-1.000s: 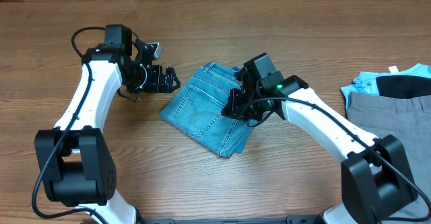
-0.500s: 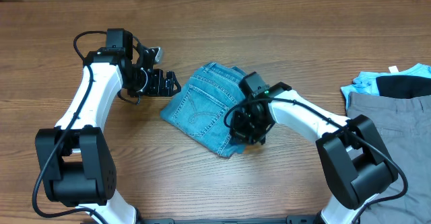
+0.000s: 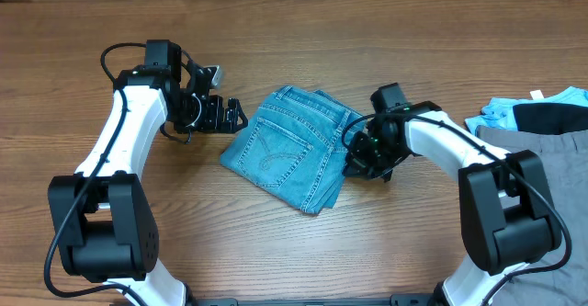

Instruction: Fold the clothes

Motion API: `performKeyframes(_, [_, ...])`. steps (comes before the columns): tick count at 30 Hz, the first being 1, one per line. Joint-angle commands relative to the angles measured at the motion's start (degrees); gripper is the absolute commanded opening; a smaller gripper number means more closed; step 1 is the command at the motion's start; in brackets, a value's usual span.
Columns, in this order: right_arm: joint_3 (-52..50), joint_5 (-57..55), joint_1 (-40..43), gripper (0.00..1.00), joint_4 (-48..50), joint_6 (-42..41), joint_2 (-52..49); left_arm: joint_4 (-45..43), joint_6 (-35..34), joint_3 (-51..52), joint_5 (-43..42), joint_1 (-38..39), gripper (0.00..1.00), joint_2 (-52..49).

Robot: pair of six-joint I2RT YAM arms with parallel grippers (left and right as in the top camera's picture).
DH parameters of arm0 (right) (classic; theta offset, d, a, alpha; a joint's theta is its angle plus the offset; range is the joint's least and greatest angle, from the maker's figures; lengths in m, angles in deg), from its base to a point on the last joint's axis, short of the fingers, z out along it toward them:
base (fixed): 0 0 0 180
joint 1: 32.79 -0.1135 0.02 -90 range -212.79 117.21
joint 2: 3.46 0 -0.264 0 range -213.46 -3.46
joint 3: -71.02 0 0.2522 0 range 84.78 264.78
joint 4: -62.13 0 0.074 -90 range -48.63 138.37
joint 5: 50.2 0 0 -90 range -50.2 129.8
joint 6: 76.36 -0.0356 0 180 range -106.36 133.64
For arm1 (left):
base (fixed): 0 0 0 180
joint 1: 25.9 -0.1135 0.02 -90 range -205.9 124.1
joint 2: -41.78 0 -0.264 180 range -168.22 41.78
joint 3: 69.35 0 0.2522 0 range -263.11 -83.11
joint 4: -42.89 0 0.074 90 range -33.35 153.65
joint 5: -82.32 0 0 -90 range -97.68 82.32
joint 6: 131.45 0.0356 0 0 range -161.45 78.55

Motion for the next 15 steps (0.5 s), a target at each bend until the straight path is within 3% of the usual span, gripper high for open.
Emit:
performKeyframes(1, [1.6,4.8,1.9,0.04,0.2,8.0,-0.3,0.5,3.7,0.4,-0.9,-0.1,1.00,-0.4])
performKeyframes(7, [7.4,13.3,0.9,0.04,-0.6,13.6,2.0,0.6,5.1,0.4,-0.9,-0.1,0.98,-0.4])
performKeyframes(15, [10.2,11.4,-3.0,0.04,0.4,9.7,2.5,0.8,5.0,0.4,-1.3,-0.1,0.98,-0.4])
